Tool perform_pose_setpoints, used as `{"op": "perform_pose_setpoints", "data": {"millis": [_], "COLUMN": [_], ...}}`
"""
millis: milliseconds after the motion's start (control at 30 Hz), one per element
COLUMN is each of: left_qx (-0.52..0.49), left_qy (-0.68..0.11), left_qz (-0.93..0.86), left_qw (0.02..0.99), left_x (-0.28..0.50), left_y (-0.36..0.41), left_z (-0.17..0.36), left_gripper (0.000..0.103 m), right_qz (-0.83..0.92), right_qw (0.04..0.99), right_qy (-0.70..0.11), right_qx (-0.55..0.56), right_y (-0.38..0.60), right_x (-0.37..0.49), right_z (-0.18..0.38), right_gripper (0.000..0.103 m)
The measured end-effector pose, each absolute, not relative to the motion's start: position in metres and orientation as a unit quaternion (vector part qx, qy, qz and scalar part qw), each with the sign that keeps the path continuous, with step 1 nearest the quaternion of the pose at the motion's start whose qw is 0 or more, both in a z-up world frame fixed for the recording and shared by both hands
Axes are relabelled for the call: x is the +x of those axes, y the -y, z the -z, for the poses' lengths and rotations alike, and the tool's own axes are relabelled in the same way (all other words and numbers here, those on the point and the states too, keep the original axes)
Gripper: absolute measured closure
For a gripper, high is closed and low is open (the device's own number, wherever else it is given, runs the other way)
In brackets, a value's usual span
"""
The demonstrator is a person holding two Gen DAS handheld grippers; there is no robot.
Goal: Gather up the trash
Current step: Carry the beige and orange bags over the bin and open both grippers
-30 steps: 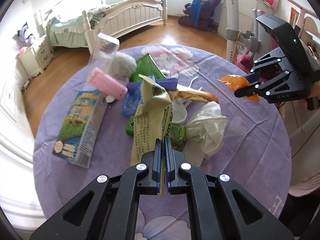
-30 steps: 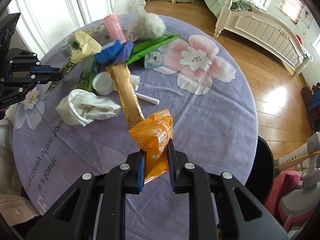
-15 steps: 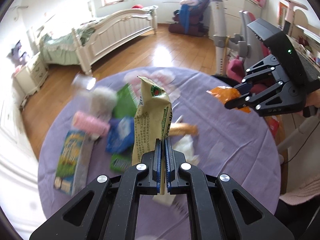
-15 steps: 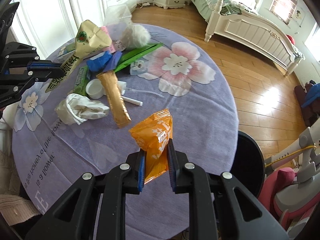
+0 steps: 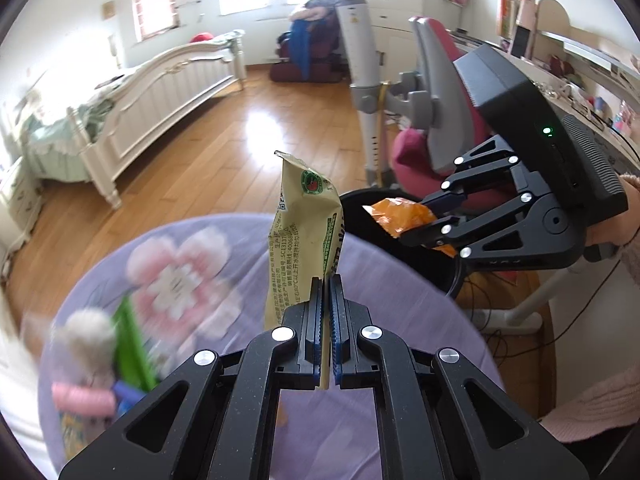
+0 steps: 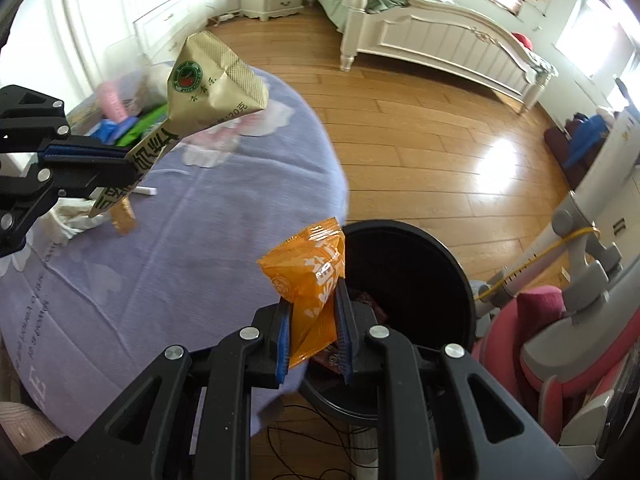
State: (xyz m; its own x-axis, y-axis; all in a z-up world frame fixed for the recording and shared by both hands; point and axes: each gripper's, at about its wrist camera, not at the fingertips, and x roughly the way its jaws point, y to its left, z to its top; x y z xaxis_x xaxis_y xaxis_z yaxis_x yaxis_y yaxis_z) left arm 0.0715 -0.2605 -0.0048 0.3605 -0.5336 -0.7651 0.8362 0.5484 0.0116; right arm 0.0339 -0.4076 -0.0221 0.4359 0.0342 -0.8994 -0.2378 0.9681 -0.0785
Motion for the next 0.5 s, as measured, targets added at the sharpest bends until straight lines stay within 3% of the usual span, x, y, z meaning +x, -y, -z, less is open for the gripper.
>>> {"op": "perform_pose_setpoints", "data": {"millis": [500], "left_qx": [0.221], "left_qy": [-0.38], "left_qz": [0.475], "left_qw": [0.762], "left_x": [0.091], "left_y": [0.372], "left_z": [0.029], "left_gripper": [0.098], "right_qz": [0.005], "right_qw": [0.84], "right_qy": [-0.54], "right_qx": [-0.053], "right_y": [0.485], "right_x": [0.047], "right_z": [0.047], "right_gripper": [0.084]}}
